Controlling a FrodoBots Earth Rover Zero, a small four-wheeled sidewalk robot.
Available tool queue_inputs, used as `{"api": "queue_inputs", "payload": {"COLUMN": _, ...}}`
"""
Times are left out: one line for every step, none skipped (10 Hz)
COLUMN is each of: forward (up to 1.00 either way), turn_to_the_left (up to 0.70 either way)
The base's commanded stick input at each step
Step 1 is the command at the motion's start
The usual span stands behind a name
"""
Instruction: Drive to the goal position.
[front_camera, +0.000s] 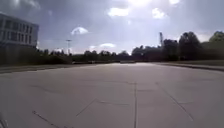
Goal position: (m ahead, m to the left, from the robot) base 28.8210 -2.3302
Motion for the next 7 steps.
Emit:
{"api": "queue_inputs", "payload": {"forward": 0.70, "turn_to_the_left": 0.00}}
{"api": "queue_inputs", "payload": {"forward": 0.70, "turn_to_the_left": 0.00}}
{"api": "queue_inputs", "payload": {"forward": 0.70, "turn_to_the_left": 0.00}}
{"api": "queue_inputs", "payload": {"forward": 0.70, "turn_to_the_left": 0.00}}
{"api": "queue_inputs", "payload": {"forward": 0.70, "turn_to_the_left": 0.00}}
{"api": "queue_inputs", "payload": {"forward": 0.70, "turn_to_the_left": 0.00}}
{"api": "queue_inputs", "payload": {"forward": 0.70, "turn_to_the_left": 0.00}}
